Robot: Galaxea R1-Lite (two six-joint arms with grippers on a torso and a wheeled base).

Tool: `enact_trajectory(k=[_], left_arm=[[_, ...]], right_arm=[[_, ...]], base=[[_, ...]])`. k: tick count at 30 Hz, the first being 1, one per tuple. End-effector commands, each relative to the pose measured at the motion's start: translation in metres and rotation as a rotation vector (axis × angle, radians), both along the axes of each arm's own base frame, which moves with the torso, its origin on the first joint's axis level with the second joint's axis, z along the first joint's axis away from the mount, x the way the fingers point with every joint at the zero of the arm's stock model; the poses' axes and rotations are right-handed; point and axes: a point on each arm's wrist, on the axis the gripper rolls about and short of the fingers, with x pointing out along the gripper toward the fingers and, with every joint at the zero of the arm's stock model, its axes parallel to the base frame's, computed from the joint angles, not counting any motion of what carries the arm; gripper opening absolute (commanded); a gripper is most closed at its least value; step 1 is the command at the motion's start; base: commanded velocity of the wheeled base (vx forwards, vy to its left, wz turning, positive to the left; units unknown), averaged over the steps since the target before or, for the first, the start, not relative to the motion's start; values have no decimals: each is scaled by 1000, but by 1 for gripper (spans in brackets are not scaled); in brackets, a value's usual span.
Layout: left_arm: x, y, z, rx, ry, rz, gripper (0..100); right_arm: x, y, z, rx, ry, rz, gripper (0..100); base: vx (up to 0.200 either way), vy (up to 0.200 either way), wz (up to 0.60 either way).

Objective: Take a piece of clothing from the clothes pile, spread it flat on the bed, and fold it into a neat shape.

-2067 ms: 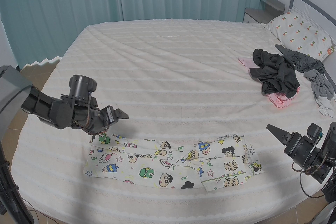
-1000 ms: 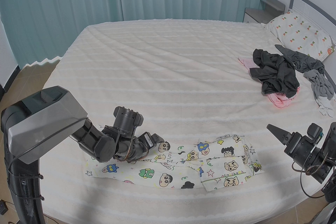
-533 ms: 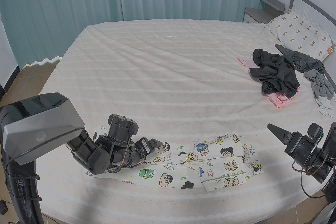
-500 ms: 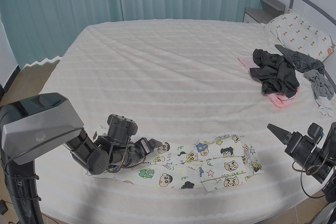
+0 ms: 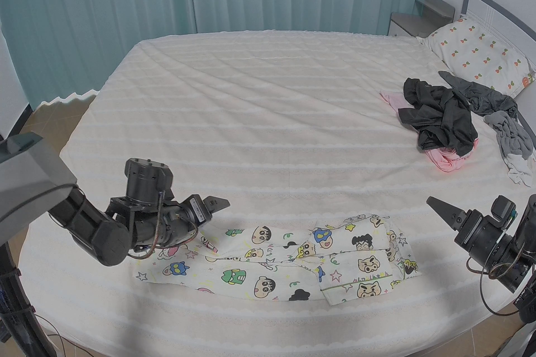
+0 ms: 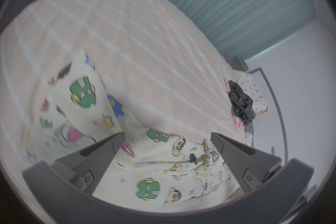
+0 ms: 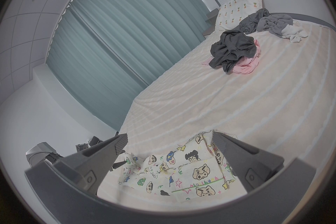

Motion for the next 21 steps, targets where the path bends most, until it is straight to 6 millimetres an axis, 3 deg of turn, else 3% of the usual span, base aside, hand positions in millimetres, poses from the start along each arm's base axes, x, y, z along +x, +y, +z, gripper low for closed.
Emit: enact_trajectory(k=[1, 2, 6, 8, 11, 13, 16, 21], left_arm=[[-7, 57, 10, 164, -91, -24, 100], [-14, 75, -2, 233, -78, -91, 100], [-28, 108, -17, 308, -75, -217, 100], [-29, 110, -18, 315, -76, -220, 100], [-24, 131, -40, 418, -60, -271, 100], [-24, 131, -40, 418, -60, -271, 100], [-20, 135, -55, 456, -33, -297, 100], [-2, 139, -63, 481, -28, -265, 100]], right_arm=[[-4, -1, -3, -4, 12, 0, 100], [-4, -1, -2, -4, 11, 2, 100], [-4, -1, -3, -7, 18, -3, 100], [-4, -1, -3, -8, 19, -4, 100], [-6, 1, -7, -27, 56, 8, 100], [-6, 1, -7, -27, 56, 8, 100], [-8, 2, -6, -25, 47, 14, 100], [-9, 3, -5, -26, 45, 18, 100]], base=[[0, 0, 0], [0, 0, 0], [0, 0, 0], [0, 0, 0], [0, 0, 0], [0, 0, 0], [0, 0, 0], [0, 0, 0]])
